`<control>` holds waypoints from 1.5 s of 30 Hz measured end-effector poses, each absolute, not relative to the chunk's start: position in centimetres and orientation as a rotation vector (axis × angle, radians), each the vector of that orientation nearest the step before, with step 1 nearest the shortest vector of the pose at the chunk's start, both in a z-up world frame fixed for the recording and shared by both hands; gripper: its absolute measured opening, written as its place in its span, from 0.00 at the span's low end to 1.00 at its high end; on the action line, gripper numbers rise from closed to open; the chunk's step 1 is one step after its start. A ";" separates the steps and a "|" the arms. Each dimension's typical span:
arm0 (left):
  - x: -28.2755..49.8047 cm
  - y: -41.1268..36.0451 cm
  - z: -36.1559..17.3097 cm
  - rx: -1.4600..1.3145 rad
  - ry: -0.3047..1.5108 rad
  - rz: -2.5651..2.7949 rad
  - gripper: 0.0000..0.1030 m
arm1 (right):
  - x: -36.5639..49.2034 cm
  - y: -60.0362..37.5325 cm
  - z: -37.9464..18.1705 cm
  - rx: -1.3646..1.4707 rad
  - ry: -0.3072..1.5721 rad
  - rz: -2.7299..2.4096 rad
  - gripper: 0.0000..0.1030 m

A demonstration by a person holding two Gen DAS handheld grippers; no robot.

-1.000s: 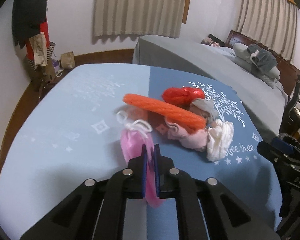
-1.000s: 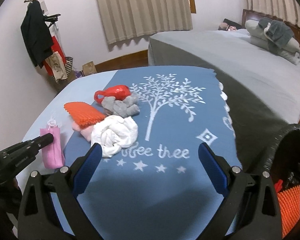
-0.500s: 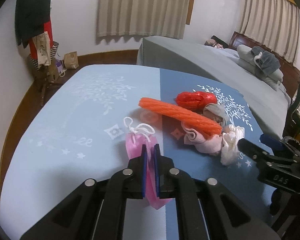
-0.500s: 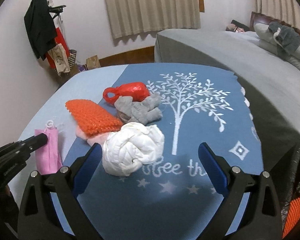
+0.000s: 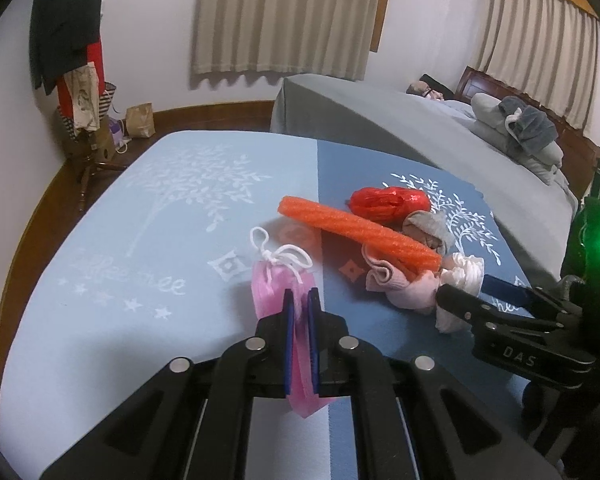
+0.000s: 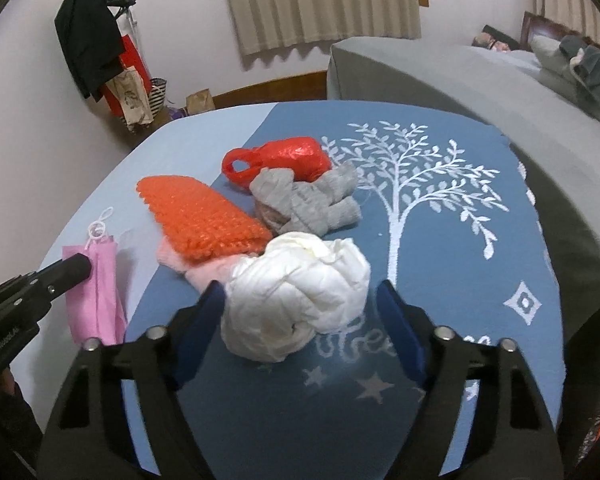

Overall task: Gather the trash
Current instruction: 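Grasp the pink paper bag with the left gripper while the right grasps the white tissue ball, then lift the white tissue ball with the right gripper while the left regrasps the pink bag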

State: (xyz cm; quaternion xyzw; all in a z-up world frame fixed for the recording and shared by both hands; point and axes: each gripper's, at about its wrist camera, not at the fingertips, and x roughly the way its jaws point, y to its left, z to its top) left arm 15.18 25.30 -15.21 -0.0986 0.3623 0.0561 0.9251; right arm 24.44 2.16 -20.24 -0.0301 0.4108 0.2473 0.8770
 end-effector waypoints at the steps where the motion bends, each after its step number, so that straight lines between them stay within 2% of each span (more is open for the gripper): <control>1: 15.2 25.3 -15.2 -0.202 0.742 0.114 0.07 | 24.4 2.2 -20.2 -0.060 0.863 0.527 0.60; 4: 15.1 25.1 -15.0 -0.199 0.740 0.111 0.07 | 24.2 2.2 -20.0 -0.057 0.867 0.551 0.47; 7: 15.0 24.8 -14.9 -0.197 0.737 0.107 0.07 | 24.0 1.9 -19.6 -0.044 0.871 0.563 0.42; 36: 12.3 17.2 -8.1 -0.141 0.593 -0.051 0.07 | 18.1 -7.1 -12.1 0.036 0.708 0.496 0.41; 45: 10.9 15.2 -10.3 -0.126 0.632 -0.067 0.07 | 17.4 -8.3 -14.1 0.035 0.755 0.469 0.41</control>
